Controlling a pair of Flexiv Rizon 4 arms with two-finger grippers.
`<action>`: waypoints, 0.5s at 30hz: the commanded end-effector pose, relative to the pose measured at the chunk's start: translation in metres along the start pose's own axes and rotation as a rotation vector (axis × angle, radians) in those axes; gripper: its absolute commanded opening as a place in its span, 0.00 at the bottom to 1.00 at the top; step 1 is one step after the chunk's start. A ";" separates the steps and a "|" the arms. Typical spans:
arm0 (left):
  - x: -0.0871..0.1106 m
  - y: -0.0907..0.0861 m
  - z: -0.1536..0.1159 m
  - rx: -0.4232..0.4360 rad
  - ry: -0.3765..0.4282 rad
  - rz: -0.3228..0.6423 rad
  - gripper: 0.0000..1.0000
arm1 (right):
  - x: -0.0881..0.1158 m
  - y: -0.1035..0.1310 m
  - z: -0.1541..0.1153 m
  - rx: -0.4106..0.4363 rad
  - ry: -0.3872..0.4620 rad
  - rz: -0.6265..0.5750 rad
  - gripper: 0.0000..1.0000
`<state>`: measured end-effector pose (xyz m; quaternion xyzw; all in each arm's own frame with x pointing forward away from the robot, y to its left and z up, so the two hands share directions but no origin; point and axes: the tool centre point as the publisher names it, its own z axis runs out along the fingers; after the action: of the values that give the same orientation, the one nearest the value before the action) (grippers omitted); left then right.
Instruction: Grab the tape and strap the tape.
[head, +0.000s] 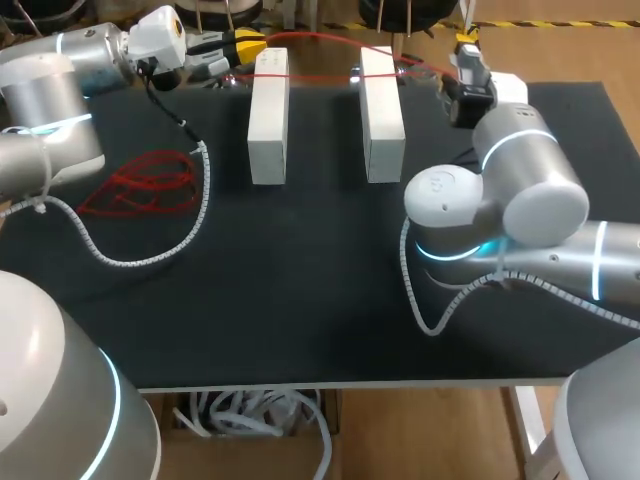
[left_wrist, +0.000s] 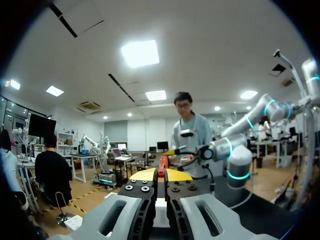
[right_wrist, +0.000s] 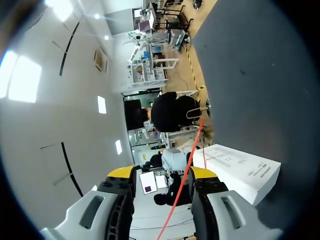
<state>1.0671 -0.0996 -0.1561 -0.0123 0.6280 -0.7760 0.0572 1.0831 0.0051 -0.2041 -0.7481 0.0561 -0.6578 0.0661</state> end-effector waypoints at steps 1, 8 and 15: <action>0.001 0.000 0.000 0.000 -0.002 0.001 0.00 | 0.001 -0.006 0.006 -0.016 0.004 0.006 0.42; 0.001 0.000 0.000 0.000 -0.002 0.001 0.00 | 0.001 -0.008 0.012 -0.033 0.016 0.012 0.39; 0.001 0.000 0.000 0.000 -0.002 0.001 0.00 | -0.001 -0.005 0.013 -0.036 0.023 0.000 0.12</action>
<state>1.0671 -0.0996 -0.1561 -0.0123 0.6280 -0.7760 0.0572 1.0945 0.0088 -0.2046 -0.7422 0.0675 -0.6645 0.0546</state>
